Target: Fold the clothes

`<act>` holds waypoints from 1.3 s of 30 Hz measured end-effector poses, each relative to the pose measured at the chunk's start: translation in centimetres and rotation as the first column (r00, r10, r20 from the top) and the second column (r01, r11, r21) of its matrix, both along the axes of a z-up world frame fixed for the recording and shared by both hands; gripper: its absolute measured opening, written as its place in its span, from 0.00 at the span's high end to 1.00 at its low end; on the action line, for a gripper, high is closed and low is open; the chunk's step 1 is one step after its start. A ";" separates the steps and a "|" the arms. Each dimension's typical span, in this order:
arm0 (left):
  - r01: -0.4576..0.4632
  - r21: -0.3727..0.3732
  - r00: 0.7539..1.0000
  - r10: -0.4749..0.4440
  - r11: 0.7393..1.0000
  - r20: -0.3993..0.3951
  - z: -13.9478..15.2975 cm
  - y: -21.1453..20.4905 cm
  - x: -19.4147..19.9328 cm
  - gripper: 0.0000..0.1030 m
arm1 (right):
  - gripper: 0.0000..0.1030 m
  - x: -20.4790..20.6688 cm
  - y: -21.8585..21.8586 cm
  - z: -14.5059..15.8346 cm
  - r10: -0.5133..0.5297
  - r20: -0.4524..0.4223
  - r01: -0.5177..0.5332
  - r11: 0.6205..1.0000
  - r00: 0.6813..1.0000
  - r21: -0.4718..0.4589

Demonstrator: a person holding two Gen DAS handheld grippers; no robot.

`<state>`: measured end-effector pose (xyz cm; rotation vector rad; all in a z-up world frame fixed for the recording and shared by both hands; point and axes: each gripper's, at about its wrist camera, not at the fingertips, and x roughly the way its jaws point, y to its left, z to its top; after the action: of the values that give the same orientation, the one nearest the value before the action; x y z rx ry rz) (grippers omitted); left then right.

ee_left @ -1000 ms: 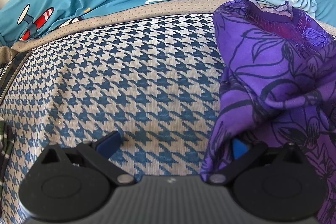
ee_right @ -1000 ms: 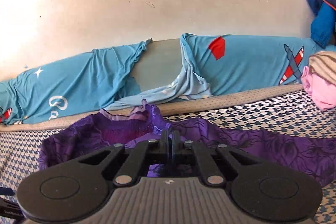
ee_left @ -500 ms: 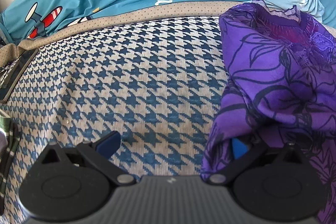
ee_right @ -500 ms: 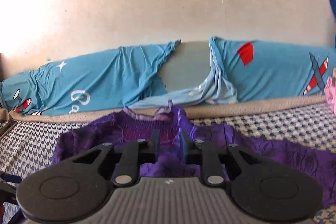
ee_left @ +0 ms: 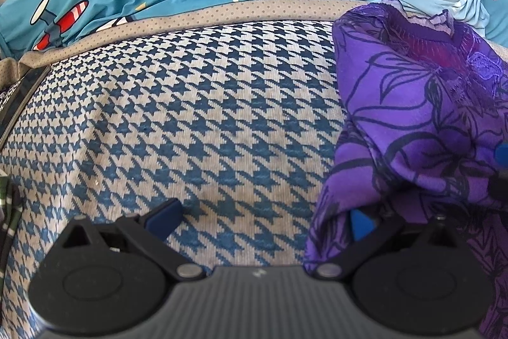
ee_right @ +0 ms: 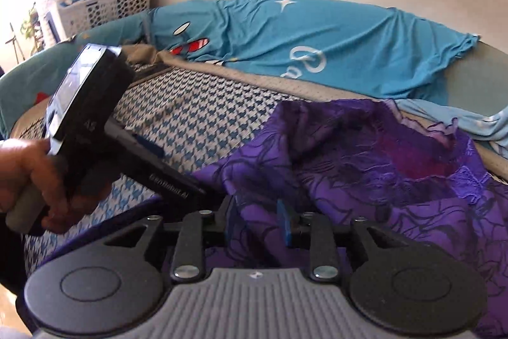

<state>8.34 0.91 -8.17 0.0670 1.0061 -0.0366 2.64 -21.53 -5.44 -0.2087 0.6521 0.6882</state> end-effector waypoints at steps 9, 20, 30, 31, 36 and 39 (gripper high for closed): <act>0.001 -0.005 1.000 -0.001 1.000 -0.005 -0.1 0.1 0.1 0.00 | 0.59 -1.1 2.3 -1.9 0.081 0.046 -0.074 0.988 0.996 -0.135; 0.004 -0.005 1.000 -0.004 1.000 -0.001 -0.1 0.1 0.1 0.00 | 0.95 -0.6 2.7 -2.1 0.005 0.133 0.016 0.988 0.991 -0.155; 0.007 -0.005 1.000 -0.007 1.000 0.010 -0.1 0.2 0.2 0.00 | 0.96 2.9 -6.2 3.0 -0.454 -0.023 0.425 0.814 0.891 0.397; 0.007 -0.004 1.000 -0.007 1.000 0.011 -0.1 0.2 0.1 0.00 | 0.96 3.3 -7.4 3.1 -0.512 -0.064 0.488 0.763 0.856 0.424; -0.003 0.000 1.000 0.003 1.000 0.014 -0.3 0.5 0.0 0.00 | 0.97 4.2 -11.5 2.4 -0.694 -0.184 0.698 0.595 0.696 0.398; -0.005 0.010 1.000 0.005 1.000 0.020 -0.3 0.5 0.1 0.00 | 0.95 4.4 -11.7 2.1 -0.661 -0.212 0.680 0.612 0.720 0.402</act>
<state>8.41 1.39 -8.45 0.0736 0.9867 -0.0268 7.03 -33.27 -3.30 0.4911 0.5327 0.0852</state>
